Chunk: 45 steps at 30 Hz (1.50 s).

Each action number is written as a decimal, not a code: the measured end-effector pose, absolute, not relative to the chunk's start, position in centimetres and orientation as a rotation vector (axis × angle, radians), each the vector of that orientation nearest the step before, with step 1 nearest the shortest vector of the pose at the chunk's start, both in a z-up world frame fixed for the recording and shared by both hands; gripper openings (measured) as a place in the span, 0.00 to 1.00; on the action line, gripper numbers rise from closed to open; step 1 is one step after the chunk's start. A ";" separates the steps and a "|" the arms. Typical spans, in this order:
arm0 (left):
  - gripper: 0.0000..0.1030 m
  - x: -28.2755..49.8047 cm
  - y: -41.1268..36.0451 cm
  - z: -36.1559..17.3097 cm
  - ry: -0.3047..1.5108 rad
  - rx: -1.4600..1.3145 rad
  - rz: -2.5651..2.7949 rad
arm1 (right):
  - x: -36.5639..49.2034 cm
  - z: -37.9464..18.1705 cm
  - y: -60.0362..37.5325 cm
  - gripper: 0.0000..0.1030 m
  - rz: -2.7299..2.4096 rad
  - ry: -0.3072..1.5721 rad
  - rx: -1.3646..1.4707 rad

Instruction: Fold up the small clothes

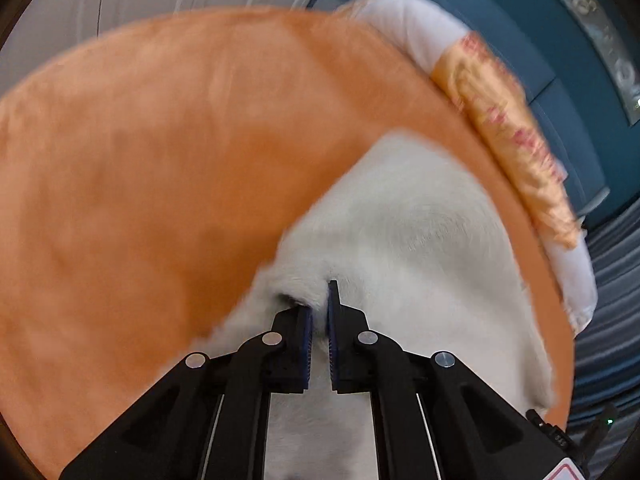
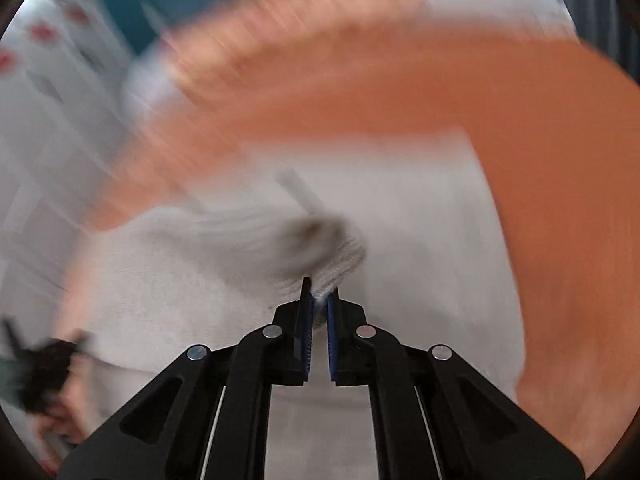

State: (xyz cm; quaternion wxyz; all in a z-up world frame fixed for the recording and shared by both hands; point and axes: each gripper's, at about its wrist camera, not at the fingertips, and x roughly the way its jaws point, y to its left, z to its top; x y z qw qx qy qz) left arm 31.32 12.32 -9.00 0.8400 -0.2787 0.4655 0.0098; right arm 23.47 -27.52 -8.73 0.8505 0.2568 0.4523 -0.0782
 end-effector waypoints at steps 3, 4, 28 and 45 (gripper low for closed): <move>0.05 30.6 11.5 -8.9 0.945 -0.523 0.024 | 21.3 -5.6 -27.8 0.05 -0.105 0.779 0.632; 0.05 30.6 11.3 -8.9 0.942 -0.508 0.023 | 20.9 -5.0 -27.8 0.05 -0.106 0.744 0.623; 0.11 29.0 11.4 -11.0 0.799 -0.479 -0.025 | 26.5 -0.2 -13.9 0.34 0.107 0.723 0.260; 0.11 28.7 11.5 -11.6 0.759 -0.491 -0.048 | 42.3 -7.0 2.8 0.02 0.428 0.928 -0.033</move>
